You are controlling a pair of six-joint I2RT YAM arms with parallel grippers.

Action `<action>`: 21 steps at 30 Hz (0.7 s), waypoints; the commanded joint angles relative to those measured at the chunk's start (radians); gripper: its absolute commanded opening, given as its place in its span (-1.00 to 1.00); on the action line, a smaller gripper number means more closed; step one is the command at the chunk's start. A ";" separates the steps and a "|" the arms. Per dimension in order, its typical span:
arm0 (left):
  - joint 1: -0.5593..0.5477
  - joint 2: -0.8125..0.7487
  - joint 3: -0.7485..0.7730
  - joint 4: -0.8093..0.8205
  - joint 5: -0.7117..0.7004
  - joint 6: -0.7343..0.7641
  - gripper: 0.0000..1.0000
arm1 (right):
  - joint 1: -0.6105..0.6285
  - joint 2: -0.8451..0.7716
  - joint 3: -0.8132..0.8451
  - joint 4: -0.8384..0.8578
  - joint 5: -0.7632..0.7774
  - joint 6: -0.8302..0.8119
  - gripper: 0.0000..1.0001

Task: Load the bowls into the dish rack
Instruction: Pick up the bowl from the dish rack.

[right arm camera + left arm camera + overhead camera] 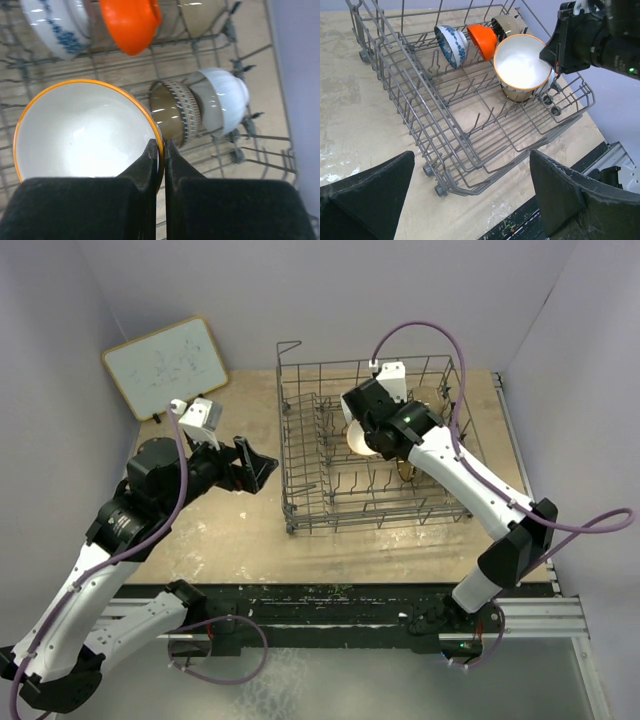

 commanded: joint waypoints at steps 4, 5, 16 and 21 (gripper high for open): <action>-0.001 -0.064 -0.009 0.000 -0.021 0.004 0.98 | 0.047 0.043 0.024 -0.207 0.452 0.062 -1.00; -0.001 -0.071 -0.010 0.000 -0.023 0.001 0.98 | 0.057 0.057 0.026 -0.257 0.486 0.098 -1.00; -0.001 -0.104 -0.027 -0.022 -0.047 -0.009 0.98 | 0.133 0.181 -0.013 -0.428 0.670 0.239 -1.00; 0.000 -0.122 -0.030 -0.038 -0.065 -0.010 0.98 | 0.134 0.244 -0.024 -0.436 0.716 0.235 -1.00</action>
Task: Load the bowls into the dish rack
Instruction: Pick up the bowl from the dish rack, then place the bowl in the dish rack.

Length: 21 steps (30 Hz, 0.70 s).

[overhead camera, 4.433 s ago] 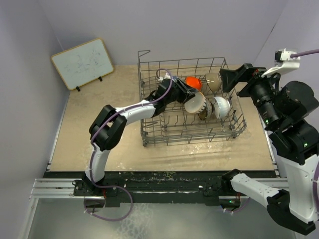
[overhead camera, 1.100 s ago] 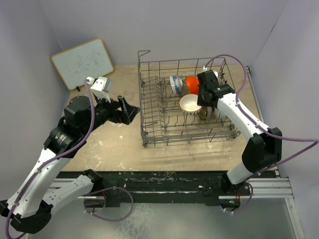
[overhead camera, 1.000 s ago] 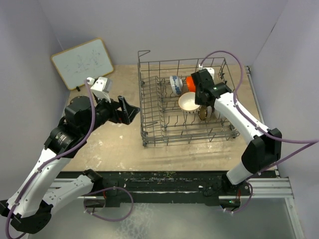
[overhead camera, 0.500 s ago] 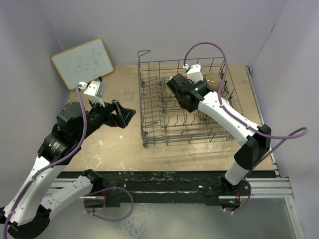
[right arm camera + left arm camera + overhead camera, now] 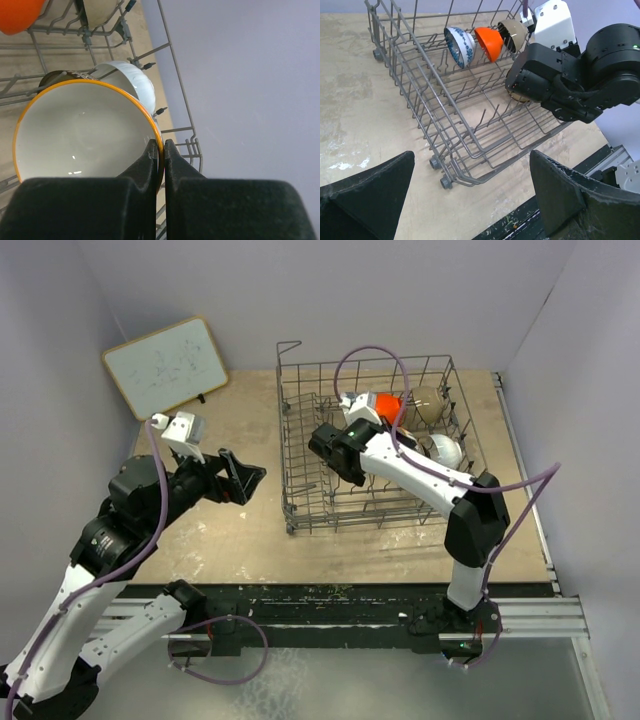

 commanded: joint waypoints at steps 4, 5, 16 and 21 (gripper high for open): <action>-0.001 -0.031 -0.007 0.001 -0.046 -0.010 0.98 | -0.004 0.074 0.028 -0.044 0.157 0.034 -1.00; 0.000 -0.034 -0.009 0.002 -0.048 -0.010 0.98 | -0.004 0.086 0.032 -0.044 0.167 0.033 -1.00; -0.001 -0.023 -0.016 0.000 -0.048 0.002 0.98 | -0.004 0.207 0.068 -0.046 0.213 0.030 -1.00; -0.001 -0.020 -0.022 0.001 -0.053 0.006 0.98 | -0.002 0.256 0.069 -0.046 0.228 0.020 -1.00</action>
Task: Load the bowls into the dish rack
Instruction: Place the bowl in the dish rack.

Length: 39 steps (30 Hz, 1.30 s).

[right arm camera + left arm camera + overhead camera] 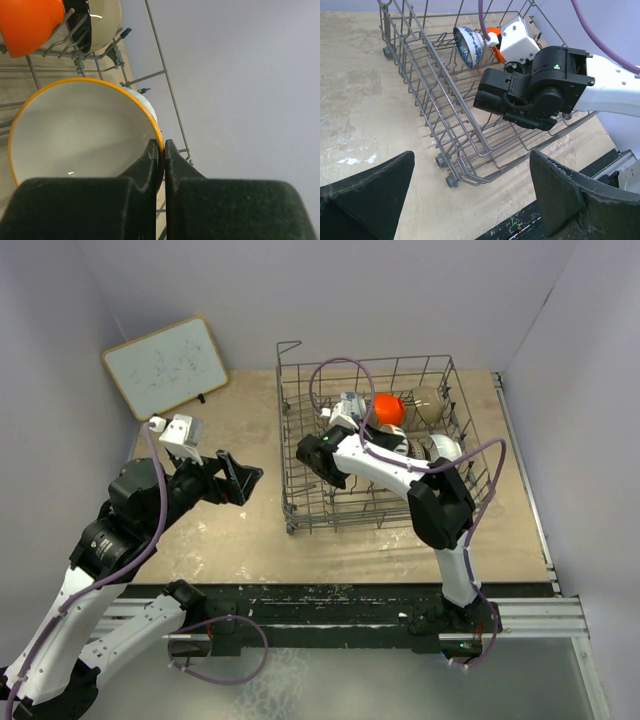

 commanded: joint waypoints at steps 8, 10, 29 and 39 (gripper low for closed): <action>0.000 0.003 -0.003 0.001 -0.017 0.013 0.98 | 0.029 0.059 0.010 -0.037 0.029 -0.013 -1.00; -0.001 0.002 -0.003 0.001 -0.015 0.013 0.98 | 0.042 0.062 0.002 -0.037 0.029 -0.027 -0.67; -0.001 0.047 0.040 0.003 0.031 0.016 0.98 | 0.098 -0.017 0.027 -0.018 -0.170 -0.114 1.00; -0.001 0.098 0.098 -0.001 0.034 0.019 0.98 | 0.114 -0.222 -0.131 0.396 -0.531 -0.379 1.00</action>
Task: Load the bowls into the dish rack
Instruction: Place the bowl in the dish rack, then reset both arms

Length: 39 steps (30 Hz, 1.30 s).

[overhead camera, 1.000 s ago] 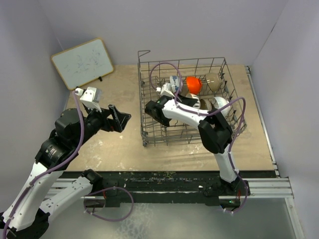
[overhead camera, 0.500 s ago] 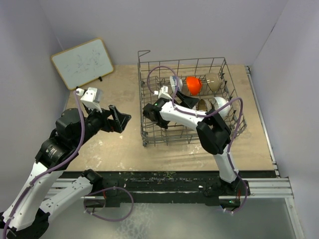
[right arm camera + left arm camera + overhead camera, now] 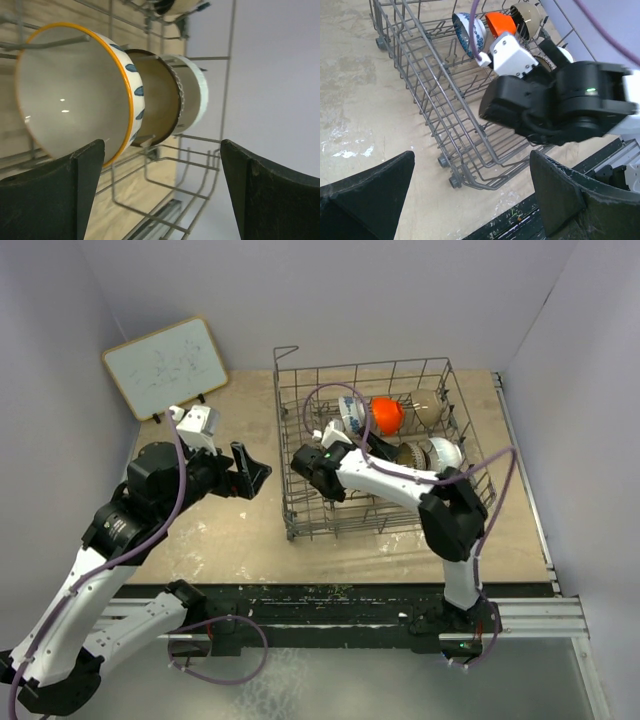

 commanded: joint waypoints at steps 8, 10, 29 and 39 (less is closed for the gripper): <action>-0.001 0.072 0.146 0.023 0.000 0.054 0.98 | 0.015 -0.300 0.073 0.414 -0.521 -0.216 1.00; 0.000 0.094 0.159 0.019 0.011 0.058 0.98 | -0.020 -0.322 0.086 0.433 -0.574 -0.209 1.00; 0.013 0.546 0.550 -0.201 -0.077 -0.018 0.99 | -0.405 -0.689 0.033 0.627 -1.144 -0.108 1.00; 0.013 0.482 0.520 -0.197 -0.190 -0.050 0.98 | -0.426 -0.735 -0.020 0.650 -1.178 -0.093 1.00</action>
